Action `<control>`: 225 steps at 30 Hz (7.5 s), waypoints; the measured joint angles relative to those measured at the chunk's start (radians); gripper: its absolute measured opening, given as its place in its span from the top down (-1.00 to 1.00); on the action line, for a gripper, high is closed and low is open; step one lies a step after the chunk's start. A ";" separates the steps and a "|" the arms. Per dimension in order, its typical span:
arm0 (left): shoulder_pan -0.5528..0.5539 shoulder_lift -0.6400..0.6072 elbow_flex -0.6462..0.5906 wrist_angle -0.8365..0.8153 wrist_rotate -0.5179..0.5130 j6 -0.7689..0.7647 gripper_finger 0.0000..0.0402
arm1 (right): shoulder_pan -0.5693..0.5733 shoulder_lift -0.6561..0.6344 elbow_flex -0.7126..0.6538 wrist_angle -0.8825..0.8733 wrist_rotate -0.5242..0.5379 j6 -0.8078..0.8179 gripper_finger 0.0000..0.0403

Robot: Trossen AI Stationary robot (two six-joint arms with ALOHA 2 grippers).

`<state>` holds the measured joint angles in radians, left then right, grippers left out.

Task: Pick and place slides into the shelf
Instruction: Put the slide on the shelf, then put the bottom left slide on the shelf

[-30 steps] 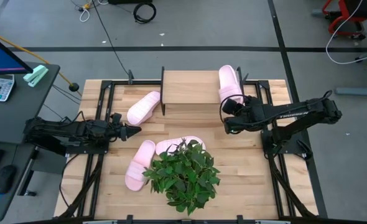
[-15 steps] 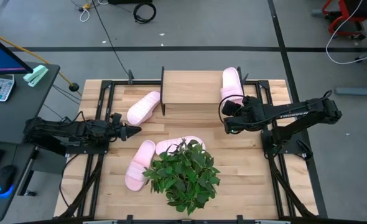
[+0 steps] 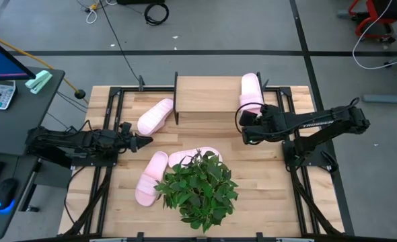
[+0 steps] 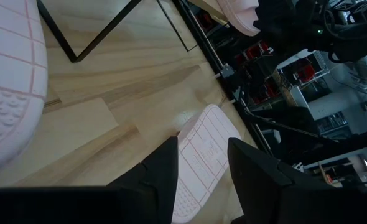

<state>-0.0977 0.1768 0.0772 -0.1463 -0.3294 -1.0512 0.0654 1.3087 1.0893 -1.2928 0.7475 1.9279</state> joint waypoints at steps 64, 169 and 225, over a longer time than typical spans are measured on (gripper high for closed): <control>0.000 0.000 0.000 0.000 0.000 0.016 0.27 | 0.016 -0.003 0.023 0.085 0.058 0.190 0.76; -0.011 0.598 0.630 -0.744 0.742 0.087 0.45 | 0.015 -0.408 0.050 -0.037 -0.101 -0.448 -0.11; -0.753 1.094 0.629 -0.191 0.510 -1.209 0.58 | 0.110 -0.487 0.022 -0.079 -0.235 -0.736 -0.11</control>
<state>-0.8504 1.2709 0.7067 -0.3375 0.1804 -2.2599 0.1757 0.8215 1.1114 -1.3722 0.5122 1.1919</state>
